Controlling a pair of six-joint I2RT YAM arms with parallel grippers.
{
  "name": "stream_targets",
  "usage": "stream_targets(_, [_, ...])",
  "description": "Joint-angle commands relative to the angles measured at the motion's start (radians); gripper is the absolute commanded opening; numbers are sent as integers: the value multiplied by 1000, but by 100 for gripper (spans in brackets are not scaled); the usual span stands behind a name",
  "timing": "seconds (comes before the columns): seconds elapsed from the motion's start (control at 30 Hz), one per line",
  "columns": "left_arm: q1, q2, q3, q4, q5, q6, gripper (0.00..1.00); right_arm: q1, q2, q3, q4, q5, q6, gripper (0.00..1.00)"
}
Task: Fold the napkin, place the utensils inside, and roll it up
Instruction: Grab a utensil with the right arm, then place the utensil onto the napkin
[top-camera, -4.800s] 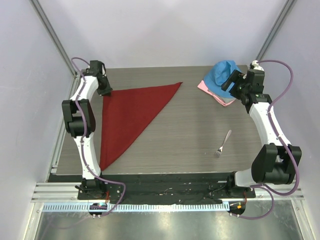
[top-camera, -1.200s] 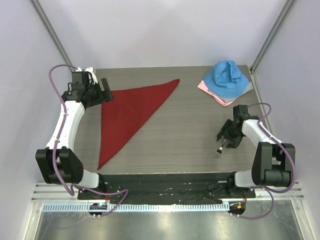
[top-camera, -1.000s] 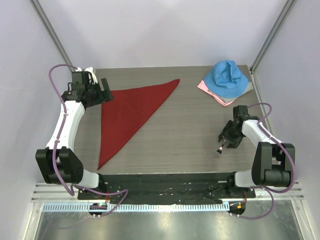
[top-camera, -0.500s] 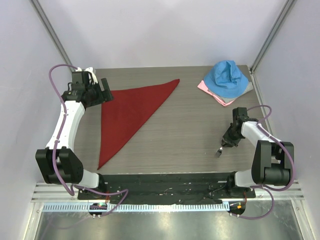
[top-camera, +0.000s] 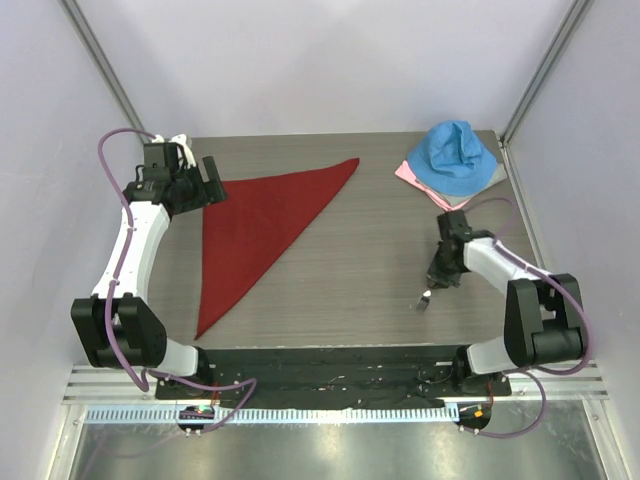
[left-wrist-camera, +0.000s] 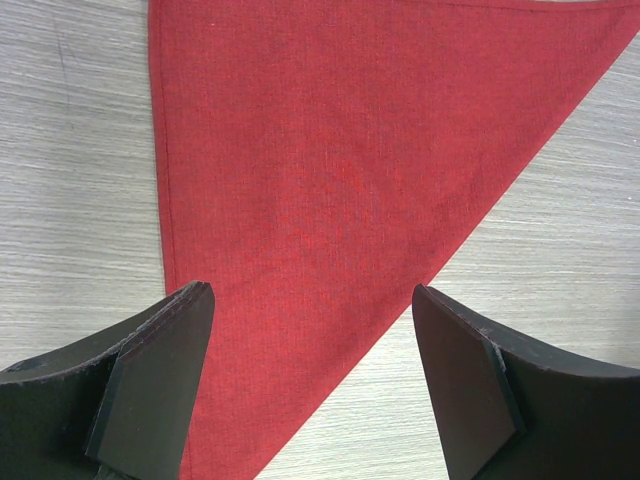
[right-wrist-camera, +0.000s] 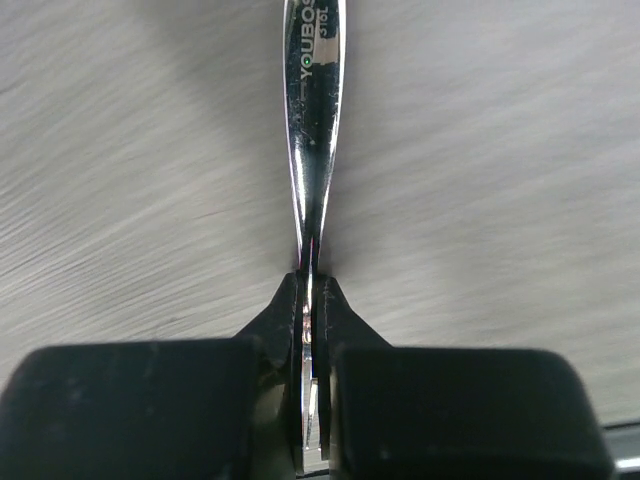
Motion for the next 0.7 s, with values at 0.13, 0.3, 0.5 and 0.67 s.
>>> stream_targets(0.13, [-9, -59, 20, 35, -23, 9, 86, 289, 83, 190, 155, -21, 226, 1])
stream_targets(0.3, [-15, -78, 15, 40, -26, 6, 86, 441, 224, 380, 271, -43, 335, 1])
stream_targets(0.5, [-14, -67, 23, 34, 8, -5, 86, 576, 450, 606, 392, -73, 427, 1])
stream_targets(0.67, [-14, -91, 20, 34, -4, -2, 86, 647, 560, 750, 420, -60, 497, 1])
